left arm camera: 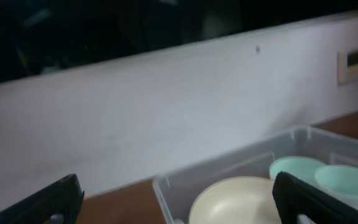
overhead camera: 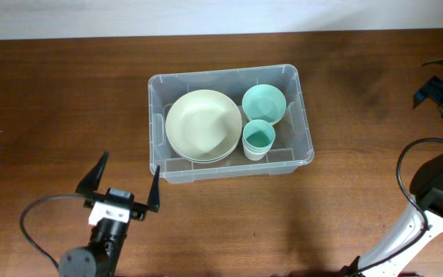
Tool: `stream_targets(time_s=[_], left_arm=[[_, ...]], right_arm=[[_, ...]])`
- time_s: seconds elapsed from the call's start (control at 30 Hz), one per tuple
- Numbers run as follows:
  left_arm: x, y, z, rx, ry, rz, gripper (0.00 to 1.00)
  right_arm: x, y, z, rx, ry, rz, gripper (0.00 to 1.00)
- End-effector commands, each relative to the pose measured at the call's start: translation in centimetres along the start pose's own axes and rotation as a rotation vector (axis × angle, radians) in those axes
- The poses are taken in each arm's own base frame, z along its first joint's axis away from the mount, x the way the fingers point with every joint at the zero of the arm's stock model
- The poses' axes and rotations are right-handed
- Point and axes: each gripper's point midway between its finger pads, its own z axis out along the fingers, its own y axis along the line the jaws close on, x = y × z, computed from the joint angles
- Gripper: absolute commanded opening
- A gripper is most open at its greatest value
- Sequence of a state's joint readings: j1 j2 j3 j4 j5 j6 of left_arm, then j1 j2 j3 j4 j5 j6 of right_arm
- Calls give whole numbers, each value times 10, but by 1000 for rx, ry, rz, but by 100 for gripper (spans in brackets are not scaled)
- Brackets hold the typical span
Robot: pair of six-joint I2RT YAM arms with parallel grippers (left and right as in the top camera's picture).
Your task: Pack container
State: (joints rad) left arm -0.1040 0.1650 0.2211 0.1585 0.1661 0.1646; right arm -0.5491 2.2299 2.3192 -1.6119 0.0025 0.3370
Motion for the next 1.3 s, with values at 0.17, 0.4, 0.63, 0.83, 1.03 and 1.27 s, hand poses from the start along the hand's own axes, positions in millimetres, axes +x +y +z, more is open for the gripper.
stream_targets(time_s=[0.17,0.4,0.63,0.83,1.03,1.27], left_arm=[[14,8,-14,-49,-47,42,100],[25,8,-14,-57,-45,84,100],[63,2,-13,-38,44,62,100],[88,4,-16,-54,146,42,100],[121,-3,-23,-28,282,10,100],[121,-3,-23,-28,282,10,100]], right_arm=[[1,-1,-12,-8,-28,5,99],[1,-1,-12,-8,-28,5,99],[1,-1,-12,-8,-28,5,99],[1,-1,-12,-8,-28,5,99],[1,-1,-12,-8,-28,5,99],[1,-1,-12,-8,-28,5,99]])
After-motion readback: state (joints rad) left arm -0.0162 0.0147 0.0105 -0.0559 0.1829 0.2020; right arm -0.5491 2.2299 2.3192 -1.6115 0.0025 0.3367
